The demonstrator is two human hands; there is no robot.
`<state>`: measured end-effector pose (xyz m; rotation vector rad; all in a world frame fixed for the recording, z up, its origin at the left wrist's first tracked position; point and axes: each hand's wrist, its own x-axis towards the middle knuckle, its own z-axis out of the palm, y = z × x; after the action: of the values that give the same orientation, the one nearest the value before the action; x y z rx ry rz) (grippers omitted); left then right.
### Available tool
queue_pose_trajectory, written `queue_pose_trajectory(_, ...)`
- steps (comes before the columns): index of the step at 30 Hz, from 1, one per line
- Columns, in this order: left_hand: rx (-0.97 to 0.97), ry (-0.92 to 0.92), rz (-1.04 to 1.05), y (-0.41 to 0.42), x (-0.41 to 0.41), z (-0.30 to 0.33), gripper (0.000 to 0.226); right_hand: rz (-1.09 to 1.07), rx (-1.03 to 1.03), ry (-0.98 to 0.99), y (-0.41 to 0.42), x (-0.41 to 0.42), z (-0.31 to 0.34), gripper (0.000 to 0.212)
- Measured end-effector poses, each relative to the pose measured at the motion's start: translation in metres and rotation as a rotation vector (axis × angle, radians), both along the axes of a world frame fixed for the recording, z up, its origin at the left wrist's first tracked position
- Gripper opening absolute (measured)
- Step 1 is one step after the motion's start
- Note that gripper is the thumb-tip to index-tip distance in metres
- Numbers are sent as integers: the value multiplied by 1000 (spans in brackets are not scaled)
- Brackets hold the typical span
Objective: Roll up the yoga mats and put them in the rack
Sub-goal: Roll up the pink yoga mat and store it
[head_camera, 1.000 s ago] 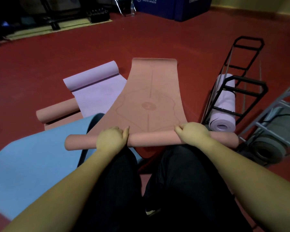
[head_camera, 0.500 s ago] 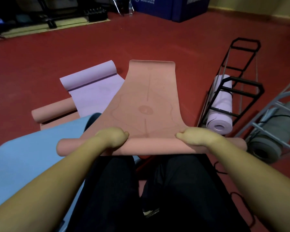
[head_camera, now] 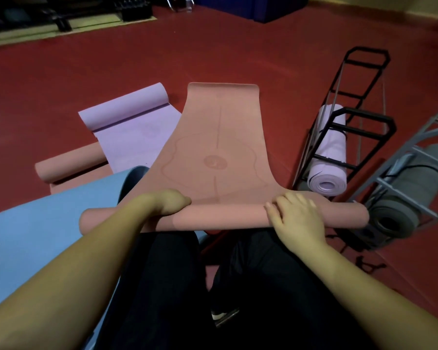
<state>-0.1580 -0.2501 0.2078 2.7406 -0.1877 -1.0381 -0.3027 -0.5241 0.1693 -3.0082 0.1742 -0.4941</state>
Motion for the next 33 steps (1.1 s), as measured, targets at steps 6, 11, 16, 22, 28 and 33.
queue_pose_trajectory(6,-134,76,167,1,-4,0,28,-30,-17,71,-2,23,2,53)
queue_pose_trajectory(11,38,-295,-27,7,-9,-7,44,-24,-55,150,-6,41,11,54)
queue_pose_trajectory(16,-25,-611,53,10,-21,-15,44,-20,-53,327,-7,55,20,52)
queue_pose_trajectory(22,-43,-759,-89,18,-44,-32,62,-37,57,546,-13,69,27,60)
queue_pose_trajectory(28,6,-648,-80,12,-32,-20,62,-16,164,536,-8,71,25,50)
queue_pose_trajectory(33,11,-523,-79,7,-20,-12,64,11,83,73,-5,39,6,48)
